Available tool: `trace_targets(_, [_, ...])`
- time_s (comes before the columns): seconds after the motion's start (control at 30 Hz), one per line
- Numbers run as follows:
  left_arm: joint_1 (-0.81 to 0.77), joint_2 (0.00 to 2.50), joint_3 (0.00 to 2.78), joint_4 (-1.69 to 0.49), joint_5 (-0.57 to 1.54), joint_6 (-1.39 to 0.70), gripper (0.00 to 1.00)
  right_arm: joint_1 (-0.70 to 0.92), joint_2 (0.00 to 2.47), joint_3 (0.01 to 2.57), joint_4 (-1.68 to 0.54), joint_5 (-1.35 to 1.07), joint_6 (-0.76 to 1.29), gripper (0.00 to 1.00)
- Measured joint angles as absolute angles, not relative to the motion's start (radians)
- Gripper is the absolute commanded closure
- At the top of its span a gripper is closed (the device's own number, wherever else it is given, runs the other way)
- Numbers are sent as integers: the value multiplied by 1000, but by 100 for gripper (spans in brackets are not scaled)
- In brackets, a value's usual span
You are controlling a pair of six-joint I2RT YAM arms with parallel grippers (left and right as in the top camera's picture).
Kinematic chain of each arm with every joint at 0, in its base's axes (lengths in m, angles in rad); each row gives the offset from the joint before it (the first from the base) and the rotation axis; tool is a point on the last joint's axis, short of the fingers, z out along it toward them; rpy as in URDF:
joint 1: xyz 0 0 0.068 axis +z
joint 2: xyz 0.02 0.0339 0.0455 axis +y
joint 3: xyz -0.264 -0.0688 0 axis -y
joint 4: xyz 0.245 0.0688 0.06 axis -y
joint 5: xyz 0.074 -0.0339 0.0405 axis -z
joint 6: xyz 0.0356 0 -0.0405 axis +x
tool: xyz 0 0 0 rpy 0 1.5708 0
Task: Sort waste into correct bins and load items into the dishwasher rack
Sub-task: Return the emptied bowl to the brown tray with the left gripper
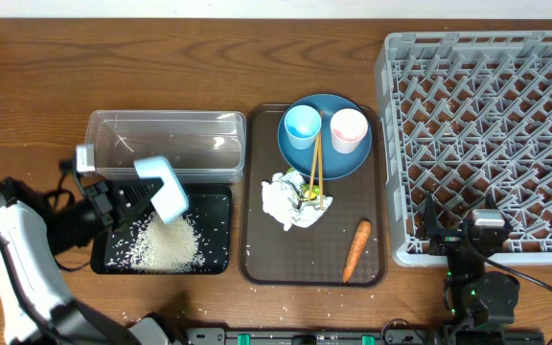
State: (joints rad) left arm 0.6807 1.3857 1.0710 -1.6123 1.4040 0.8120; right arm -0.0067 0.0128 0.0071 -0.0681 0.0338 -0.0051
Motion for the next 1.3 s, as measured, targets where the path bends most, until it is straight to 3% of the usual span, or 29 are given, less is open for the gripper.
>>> trace_targets(0.2, [585,1299,1225,-1587,1318,625,94,-7,13,7,-68,34,-5,1])
trace_targets(0.37, [457,1197,1253,-1356,1135,327,94,-7,13,7,-68,34,-5,1])
trace_targets(0.67, [23,1010,1255,-1207,735,-86,94,-7,13,7,-68,34,-5,1])
trace_targets(1.0, [-426,1044,1246,-1156,392,-334,94,-7,13,7,-68,34,-5,1])
trace_targets(1.3, [-698,1194,1158,-995,286,-458,94,-7,13,7,-68,34,-5,1])
